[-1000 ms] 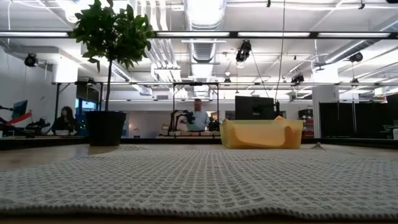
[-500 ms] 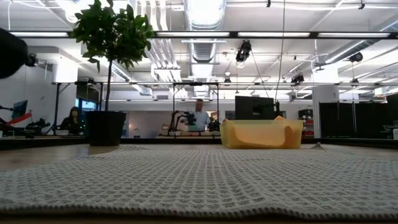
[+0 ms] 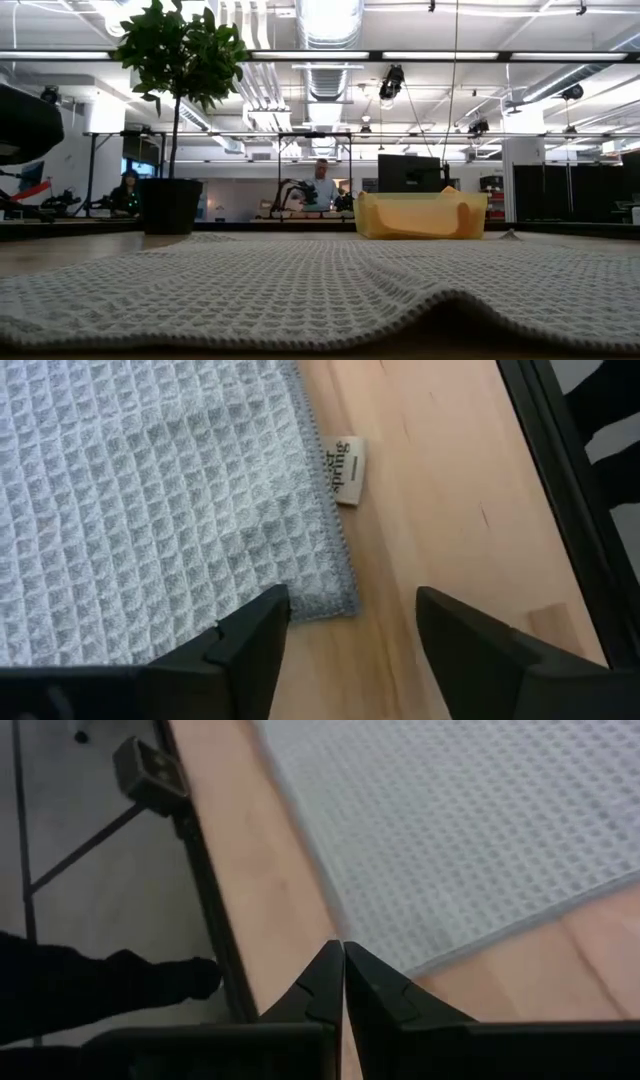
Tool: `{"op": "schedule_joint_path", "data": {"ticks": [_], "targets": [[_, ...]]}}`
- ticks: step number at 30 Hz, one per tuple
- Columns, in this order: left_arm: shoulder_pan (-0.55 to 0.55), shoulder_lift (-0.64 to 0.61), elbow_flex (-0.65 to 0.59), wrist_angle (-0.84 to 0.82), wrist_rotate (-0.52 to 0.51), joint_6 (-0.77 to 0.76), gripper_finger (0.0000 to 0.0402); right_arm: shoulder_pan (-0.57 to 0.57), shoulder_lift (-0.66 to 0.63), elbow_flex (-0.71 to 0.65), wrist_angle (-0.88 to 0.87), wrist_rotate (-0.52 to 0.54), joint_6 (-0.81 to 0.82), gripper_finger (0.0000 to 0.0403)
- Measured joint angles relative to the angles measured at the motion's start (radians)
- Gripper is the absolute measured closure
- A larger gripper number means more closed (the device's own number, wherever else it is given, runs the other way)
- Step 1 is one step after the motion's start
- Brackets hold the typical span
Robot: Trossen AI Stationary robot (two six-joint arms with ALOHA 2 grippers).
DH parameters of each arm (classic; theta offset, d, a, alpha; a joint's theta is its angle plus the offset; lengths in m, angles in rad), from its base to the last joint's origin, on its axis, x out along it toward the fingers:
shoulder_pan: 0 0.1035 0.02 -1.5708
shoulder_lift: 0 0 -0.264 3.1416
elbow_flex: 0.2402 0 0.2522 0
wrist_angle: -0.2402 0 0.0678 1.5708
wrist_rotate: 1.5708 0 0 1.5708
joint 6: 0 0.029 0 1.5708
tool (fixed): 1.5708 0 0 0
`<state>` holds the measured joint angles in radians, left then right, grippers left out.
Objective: Fold microfiber towels
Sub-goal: Fold the gray microfiber towel
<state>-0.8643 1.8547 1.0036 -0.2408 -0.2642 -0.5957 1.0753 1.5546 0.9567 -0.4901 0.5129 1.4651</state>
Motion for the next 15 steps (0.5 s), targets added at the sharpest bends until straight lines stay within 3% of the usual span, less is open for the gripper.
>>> {"op": "schedule_joint_path", "data": {"ticks": [6, 15], "targets": [[0.035, 0.045, 0.001, -0.034, -0.006, -0.131, 0.0243, 0.024, 0.034, 0.03, -0.006, -0.001, 0.001, 0.0394], [0.06, 0.076, 0.011, -0.058, 0.037, -0.234, 0.0386, 0.033, 0.05, 0.041, 0.001, 0.001, -0.05, 0.0394]]}}
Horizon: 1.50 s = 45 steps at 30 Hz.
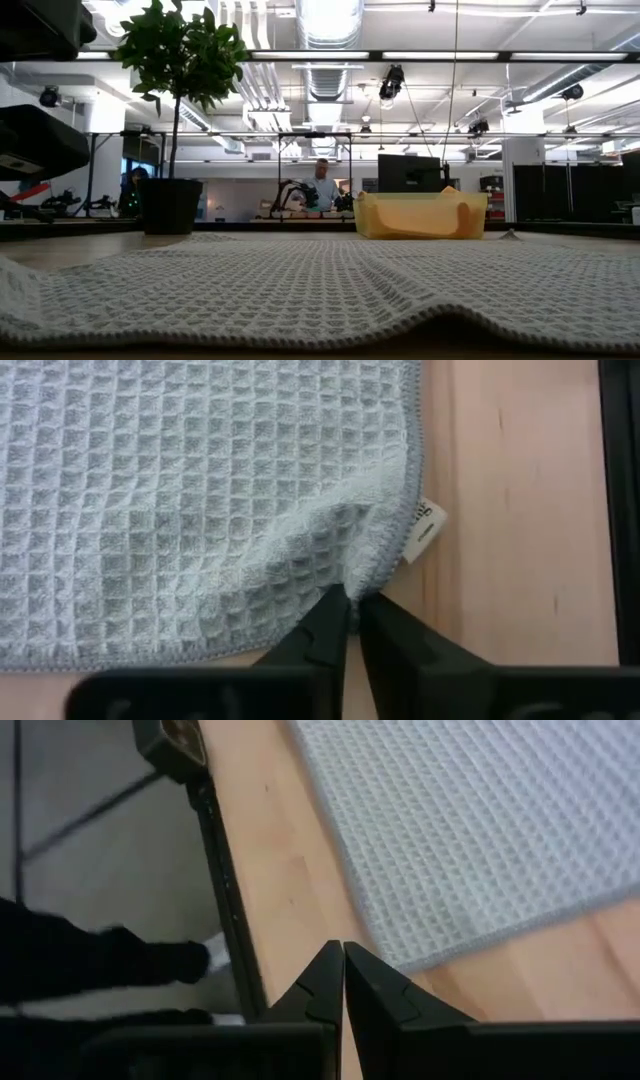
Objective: Fold microfiber towels
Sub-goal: Fold the gray microfiber towel
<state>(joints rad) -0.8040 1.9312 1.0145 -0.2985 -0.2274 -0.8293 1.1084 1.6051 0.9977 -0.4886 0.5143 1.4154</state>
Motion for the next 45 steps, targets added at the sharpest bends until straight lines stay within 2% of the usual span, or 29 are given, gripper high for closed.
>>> {"op": "schedule_joint_path", "data": {"ticks": [5, 9, 17, 21, 25, 30, 34, 39, 45], "targets": [[0.0, -0.005, 0.018, -0.014, 0.007, 0.0, 0.0391, -0.003, 0.0, 0.0, 0.0, 0.003, -0.221, 0.0384], [0.0, -0.005, 0.028, -0.029, 0.009, -0.002, 0.039, -0.006, 0.001, -0.007, 0.001, 0.003, -0.426, 0.0349], [0.0, -0.005, 0.036, -0.031, 0.011, -0.003, 0.0389, -0.039, 0.002, -0.077, 0.016, -0.051, -0.538, 0.0251], [0.0, -0.013, 0.036, -0.031, 0.012, -0.003, 0.0389, -0.05, 0.002, -0.103, 0.106, -0.082, -0.648, 0.0221], [-0.001, -0.018, 0.035, -0.028, 0.013, -0.004, 0.0389, -0.061, 0.002, -0.141, 0.204, -0.131, -0.711, 0.0217], [-0.001, -0.018, 0.035, -0.027, 0.013, -0.004, 0.0389, -0.095, 0.002, -0.182, 0.217, -0.142, -0.726, 0.0228], [-0.001, -0.018, 0.035, -0.026, 0.014, -0.004, 0.0389, -0.124, 0.005, -0.2, 0.289, -0.231, -0.84, 0.0234], [-0.001, -0.018, 0.035, -0.026, 0.015, -0.005, 0.0389, -0.136, 0.055, -0.2, 0.308, -0.295, -0.86, 0.024], [-0.001, -0.019, 0.033, -0.024, 0.015, -0.007, 0.0389, -0.135, 0.155, -0.149, 0.314, -0.307, -0.904, 0.0252]]}}
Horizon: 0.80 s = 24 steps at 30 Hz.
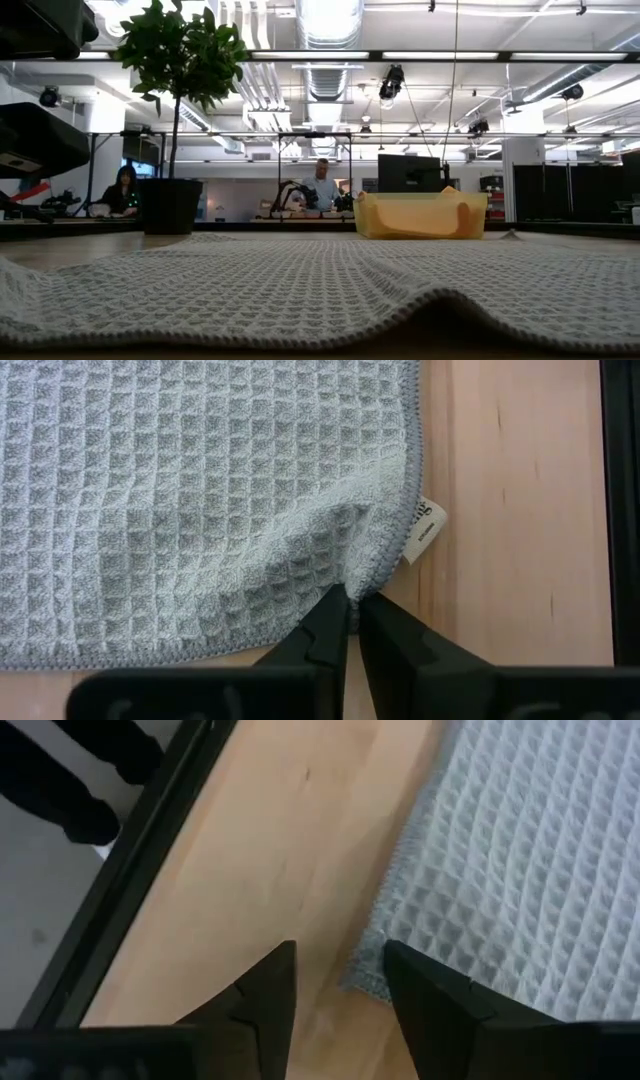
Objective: Fold microfiber towels
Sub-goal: Fold the gray microfiber towel
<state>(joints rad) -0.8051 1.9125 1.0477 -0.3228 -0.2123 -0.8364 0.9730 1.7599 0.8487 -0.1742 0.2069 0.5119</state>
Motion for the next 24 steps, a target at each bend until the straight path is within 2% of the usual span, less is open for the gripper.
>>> {"op": "schedule_joint_path", "data": {"ticks": [4, 10, 14, 21, 24], "targets": [[0.0, -0.002, 0.0, -0.003, 0.001, 0.0, 0.0389, 0.0, 0.063, 0.079, -0.11, 0.008, 0.004, 0.0283], [-0.002, -0.045, -0.003, -0.017, 0.004, 0.011, 0.0399, 0.004, 0.083, 0.175, -0.262, 0.044, 0.011, 0.0382], [-0.003, -0.1, -0.01, -0.038, 0.024, 0.09, 0.04, 0.002, 0.06, 0.173, -0.306, 0.056, 0.052, 0.0391], [-0.004, -0.198, -0.013, -0.036, 0.182, 0.237, 0.0401, 0.006, -0.048, 0.16, -0.32, 0.057, 0.136, 0.0394], [-0.004, -0.223, -0.025, -0.045, 0.186, 0.241, 0.0401, 0.006, -0.109, 0.149, -0.309, 0.056, 0.164, 0.0394]]}}
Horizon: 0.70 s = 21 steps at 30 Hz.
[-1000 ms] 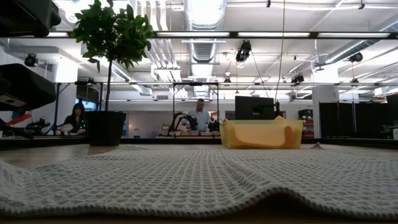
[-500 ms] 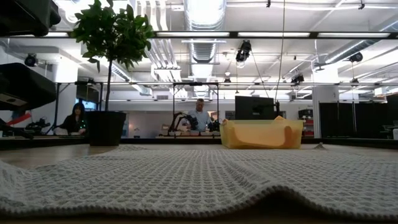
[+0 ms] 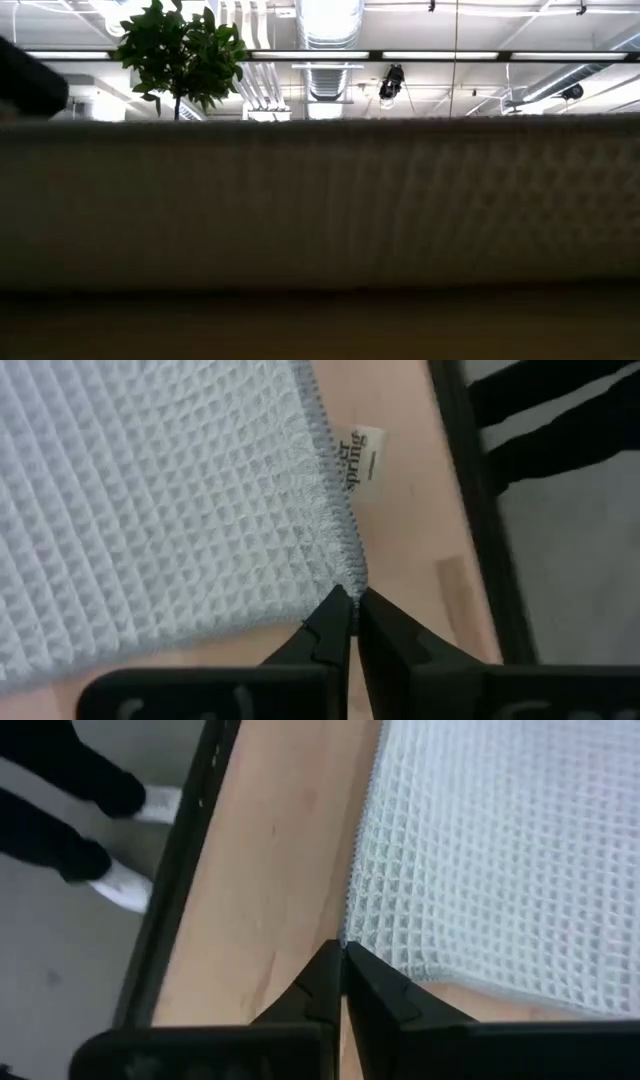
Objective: Fold microfiber towels
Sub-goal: Fold the gray microfiber towel
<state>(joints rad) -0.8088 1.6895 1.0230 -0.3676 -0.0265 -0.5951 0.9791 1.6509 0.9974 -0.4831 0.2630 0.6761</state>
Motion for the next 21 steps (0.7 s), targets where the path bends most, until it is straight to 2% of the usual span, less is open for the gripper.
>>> {"op": "schedule_joint_path", "data": {"ticks": [5, 13, 21], "targets": [[0.006, -0.046, -0.014, 0.01, -0.005, 0.05, 0.0401, -0.005, -0.096, -0.048, 0.019, 0.0, 0.069, 0.0394], [0.018, -0.102, -0.018, -0.163, -0.148, 0.053, 0.0401, -0.067, -0.259, -0.174, 0.018, 0.002, 0.155, 0.0394], [0.061, -0.149, -0.018, -0.307, -0.263, 0.058, 0.0401, -0.16, -0.406, -0.286, 0.014, 0.001, 0.146, 0.0394]]}}
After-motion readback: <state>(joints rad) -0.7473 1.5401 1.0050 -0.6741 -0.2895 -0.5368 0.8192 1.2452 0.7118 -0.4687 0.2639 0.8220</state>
